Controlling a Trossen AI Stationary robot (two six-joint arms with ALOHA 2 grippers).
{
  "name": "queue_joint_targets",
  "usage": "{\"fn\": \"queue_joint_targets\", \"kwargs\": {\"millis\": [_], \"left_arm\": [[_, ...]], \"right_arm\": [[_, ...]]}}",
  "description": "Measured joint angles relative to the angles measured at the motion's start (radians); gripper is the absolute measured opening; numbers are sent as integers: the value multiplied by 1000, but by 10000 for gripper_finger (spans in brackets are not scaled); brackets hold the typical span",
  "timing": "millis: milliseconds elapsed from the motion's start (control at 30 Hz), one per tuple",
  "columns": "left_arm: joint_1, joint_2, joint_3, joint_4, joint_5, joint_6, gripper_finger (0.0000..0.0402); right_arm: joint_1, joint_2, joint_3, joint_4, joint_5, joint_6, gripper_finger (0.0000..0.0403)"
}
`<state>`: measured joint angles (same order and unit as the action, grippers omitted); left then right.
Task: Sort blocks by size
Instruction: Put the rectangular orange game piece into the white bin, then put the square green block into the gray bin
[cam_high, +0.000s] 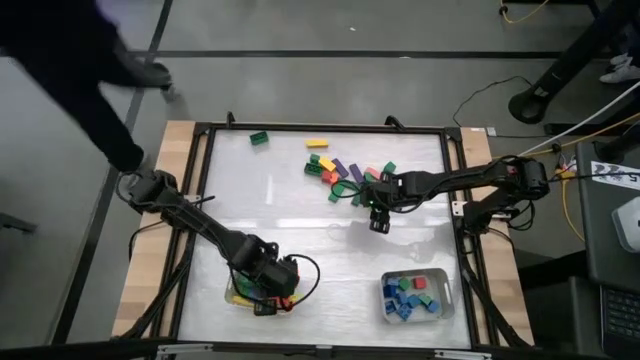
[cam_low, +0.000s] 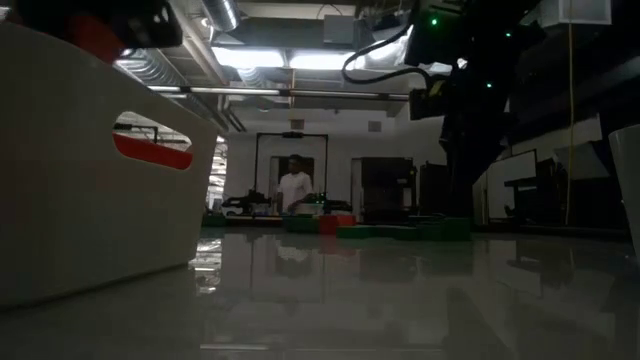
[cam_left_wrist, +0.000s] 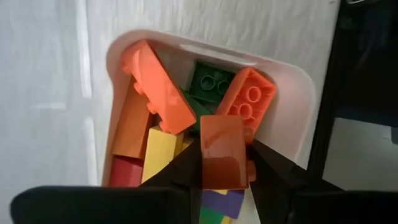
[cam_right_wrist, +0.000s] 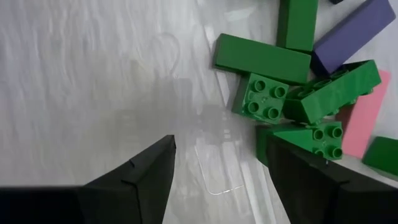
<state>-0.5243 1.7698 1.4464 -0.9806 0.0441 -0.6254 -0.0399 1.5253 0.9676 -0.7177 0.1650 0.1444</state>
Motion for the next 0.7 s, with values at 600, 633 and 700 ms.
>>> {"fn": "queue_joint_targets", "kwargs": {"millis": [600,633,700], "left_arm": [[2,47,0,-2,-3,100,202],[2,47,0,-3,-3,112,203],[2,47,0,-1,-3,132,202]], "right_arm": [[-19,18,0,-14,11,-38,248],[-29,26,0,-8,11,-44,248],[-56,40,0,-8,10,-47,248]]}}
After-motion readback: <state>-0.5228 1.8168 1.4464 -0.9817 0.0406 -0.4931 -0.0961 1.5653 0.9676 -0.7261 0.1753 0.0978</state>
